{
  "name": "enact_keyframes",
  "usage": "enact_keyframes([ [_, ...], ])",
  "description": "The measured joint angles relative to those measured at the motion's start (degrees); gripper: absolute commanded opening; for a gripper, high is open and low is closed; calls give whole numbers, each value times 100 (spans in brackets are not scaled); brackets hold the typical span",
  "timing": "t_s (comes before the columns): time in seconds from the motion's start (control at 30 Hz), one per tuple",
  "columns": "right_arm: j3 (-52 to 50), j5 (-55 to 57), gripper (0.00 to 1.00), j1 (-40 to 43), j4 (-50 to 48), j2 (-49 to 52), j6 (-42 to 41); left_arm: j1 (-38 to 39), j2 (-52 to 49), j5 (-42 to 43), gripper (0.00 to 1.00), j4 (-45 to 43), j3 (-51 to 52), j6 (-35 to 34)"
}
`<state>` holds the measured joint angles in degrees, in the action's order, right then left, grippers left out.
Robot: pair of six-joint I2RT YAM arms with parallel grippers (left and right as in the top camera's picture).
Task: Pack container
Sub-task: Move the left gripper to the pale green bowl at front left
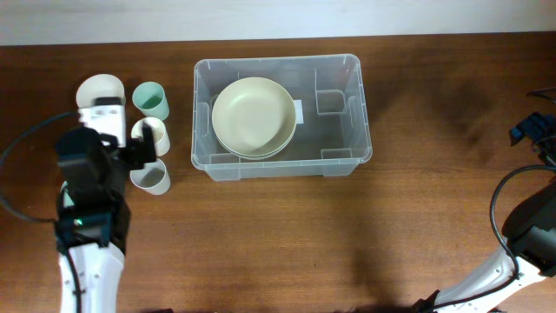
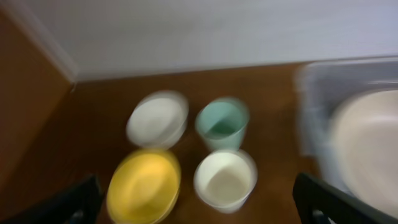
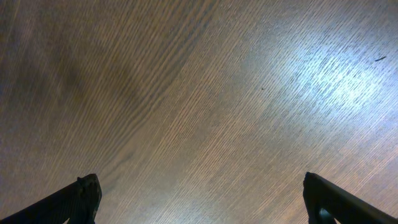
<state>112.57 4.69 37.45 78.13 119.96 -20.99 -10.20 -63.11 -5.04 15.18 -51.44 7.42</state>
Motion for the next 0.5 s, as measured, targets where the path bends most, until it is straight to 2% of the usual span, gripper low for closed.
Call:
enact_keyframes([
  [0.1,0,-2,99,0,0,0,0,-627,-232,-319,100,457,-326,-719],
  [0.23,0,0,99,0,0,0,0,-1405,-387,-199,100,481,-485,-1322],
  [0.5,0,2,99,0,0,0,-2,-1613,-903,876,100,793,-511,-1687],
])
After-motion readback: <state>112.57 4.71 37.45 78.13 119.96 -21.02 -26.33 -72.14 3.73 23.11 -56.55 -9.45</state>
